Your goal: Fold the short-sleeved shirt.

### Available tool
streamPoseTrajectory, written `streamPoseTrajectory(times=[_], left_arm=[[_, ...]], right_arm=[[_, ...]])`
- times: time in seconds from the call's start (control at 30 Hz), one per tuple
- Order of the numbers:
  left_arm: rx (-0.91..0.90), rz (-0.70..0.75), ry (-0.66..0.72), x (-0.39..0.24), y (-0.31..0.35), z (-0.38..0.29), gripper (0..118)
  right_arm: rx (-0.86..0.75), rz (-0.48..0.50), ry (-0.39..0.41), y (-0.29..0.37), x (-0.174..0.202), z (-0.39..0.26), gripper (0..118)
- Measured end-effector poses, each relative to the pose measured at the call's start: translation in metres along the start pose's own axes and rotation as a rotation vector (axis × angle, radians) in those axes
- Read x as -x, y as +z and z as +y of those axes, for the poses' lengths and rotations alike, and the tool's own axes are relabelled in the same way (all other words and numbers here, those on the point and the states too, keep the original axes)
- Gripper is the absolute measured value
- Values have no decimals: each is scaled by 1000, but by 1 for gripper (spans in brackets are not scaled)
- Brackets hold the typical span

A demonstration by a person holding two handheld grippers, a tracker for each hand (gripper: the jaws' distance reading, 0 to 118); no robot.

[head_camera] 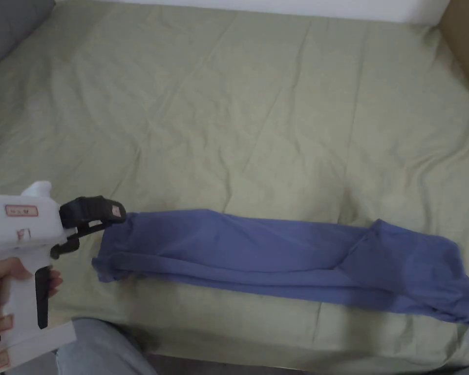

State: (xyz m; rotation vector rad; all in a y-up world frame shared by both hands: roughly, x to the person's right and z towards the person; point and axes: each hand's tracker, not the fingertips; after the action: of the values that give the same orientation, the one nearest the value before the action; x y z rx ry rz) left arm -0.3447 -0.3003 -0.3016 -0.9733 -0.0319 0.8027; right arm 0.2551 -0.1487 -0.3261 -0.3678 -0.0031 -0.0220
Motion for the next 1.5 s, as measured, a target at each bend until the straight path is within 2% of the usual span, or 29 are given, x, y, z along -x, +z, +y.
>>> streamPoseTrajectory(times=[0.2, 0.33, 0.4, 0.43, 0.47, 0.5, 0.53, 0.57, 0.67, 0.77, 0.93, 1.03, 1.17, 1.3, 1.4, 1.43, 1.5], left_arm=[[57, -123, 102, 7, -24, -21, 112], [54, -93, 60, -6, -33, -24, 112], [39, -33, 65, -11, -32, -22, 104], [13, 15, 56, -14, -30, -21, 84], [-1, 92, 28, -15, -29, -19, 56], [0, 162, -1, -18, -31, -20, 23], [20, 134, -5, -20, -34, -22, 11], [7, 121, 6, -29, -35, -25, 8], [-37, 239, -95, -60, -29, -28, 7], [-100, 249, -205, -97, -9, -31, 7], [-136, 188, -363, -169, 24, -40, 7], [-106, 124, -423, -208, 20, -49, 7], [-27, 86, -500, -251, -22, -65, 7], [48, 99, -515, -276, -88, -86, 7], [153, 135, -578, -289, -138, -107, 9], [178, 135, -589, -291, -151, -113, 15], [254, 126, -596, -293, -174, -123, 44]], right_arm=[[44, 6, 11, -6, 3, -6, 0], [56, 7, 23, -7, 4, -8, 0], [57, 11, 27, -5, 4, -10, 0], [57, 13, 27, -4, 4, -11, 0], [56, 17, 26, -4, 4, -11, 0], [58, 21, 27, -2, 5, -11, 0], [60, 22, 30, -2, 6, -12, 0], [60, 20, 36, -1, 6, -12, 0], [58, 24, 42, 3, 7, -13, 0], [52, 33, 44, 7, 6, -13, 0], [37, 52, 34, 14, 1, -14, 0], [27, 53, 22, 19, -4, -16, 0], [15, 47, 4, 27, -14, -16, 0], [7, 28, -17, 35, -26, -17, 0], [9, 8, -20, 39, -34, -18, 0], [10, 2, -20, 41, -36, -18, 0], [14, -15, -21, 44, -40, -19, 0]])
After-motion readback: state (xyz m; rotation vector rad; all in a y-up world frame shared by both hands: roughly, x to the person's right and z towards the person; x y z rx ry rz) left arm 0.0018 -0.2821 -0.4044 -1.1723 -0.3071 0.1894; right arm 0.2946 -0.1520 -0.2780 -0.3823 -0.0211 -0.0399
